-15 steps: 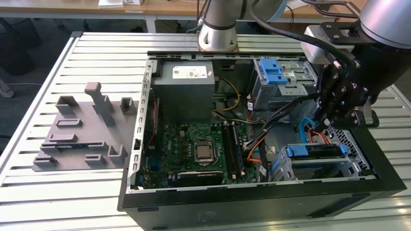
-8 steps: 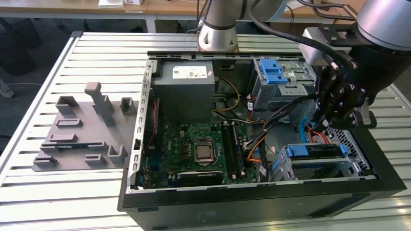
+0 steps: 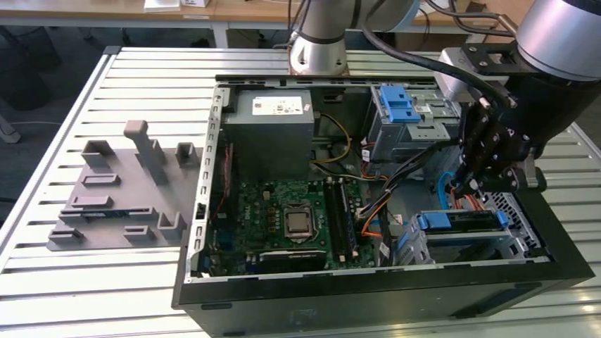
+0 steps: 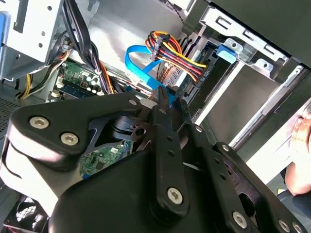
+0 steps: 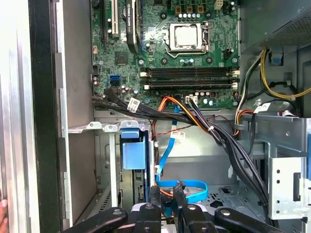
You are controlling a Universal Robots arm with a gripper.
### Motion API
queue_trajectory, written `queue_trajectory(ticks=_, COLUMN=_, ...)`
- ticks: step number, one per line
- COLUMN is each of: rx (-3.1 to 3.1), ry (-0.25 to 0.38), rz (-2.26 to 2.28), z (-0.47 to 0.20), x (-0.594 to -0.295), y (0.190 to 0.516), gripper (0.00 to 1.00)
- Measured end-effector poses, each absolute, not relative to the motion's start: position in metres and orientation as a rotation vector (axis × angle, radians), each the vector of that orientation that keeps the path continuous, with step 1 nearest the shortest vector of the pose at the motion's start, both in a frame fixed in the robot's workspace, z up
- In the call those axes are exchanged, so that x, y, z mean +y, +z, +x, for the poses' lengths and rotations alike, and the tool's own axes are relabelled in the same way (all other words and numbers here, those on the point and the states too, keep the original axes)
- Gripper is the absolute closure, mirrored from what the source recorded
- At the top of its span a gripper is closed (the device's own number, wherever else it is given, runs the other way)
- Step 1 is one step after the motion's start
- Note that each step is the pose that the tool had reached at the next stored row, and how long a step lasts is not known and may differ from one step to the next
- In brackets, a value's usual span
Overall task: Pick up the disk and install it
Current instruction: 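Insert the second disk wire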
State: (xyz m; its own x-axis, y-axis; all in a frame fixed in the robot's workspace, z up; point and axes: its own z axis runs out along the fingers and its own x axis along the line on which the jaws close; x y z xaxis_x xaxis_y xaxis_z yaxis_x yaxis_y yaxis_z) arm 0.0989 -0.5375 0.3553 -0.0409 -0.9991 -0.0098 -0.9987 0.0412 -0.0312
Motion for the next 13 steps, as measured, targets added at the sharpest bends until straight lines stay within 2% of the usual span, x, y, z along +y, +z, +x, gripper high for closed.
queue_trajectory(ticks=4, rx=2.245, ry=-0.023, rz=-2.155, z=0.0989, x=-0.5376, y=0.3545, gripper=0.77)
queue_trajectory(ticks=5, rx=2.242, ry=-0.016, rz=-2.152, z=0.0989, x=-0.5376, y=0.3542, gripper=0.84)
queue_trajectory(ticks=9, rx=2.227, ry=0.019, rz=-2.136, z=0.0989, x=-0.5384, y=0.3531, gripper=0.84)
queue_trajectory(ticks=13, rx=2.208, ry=0.023, rz=-2.144, z=0.0989, x=-0.5416, y=0.3513, gripper=0.84)
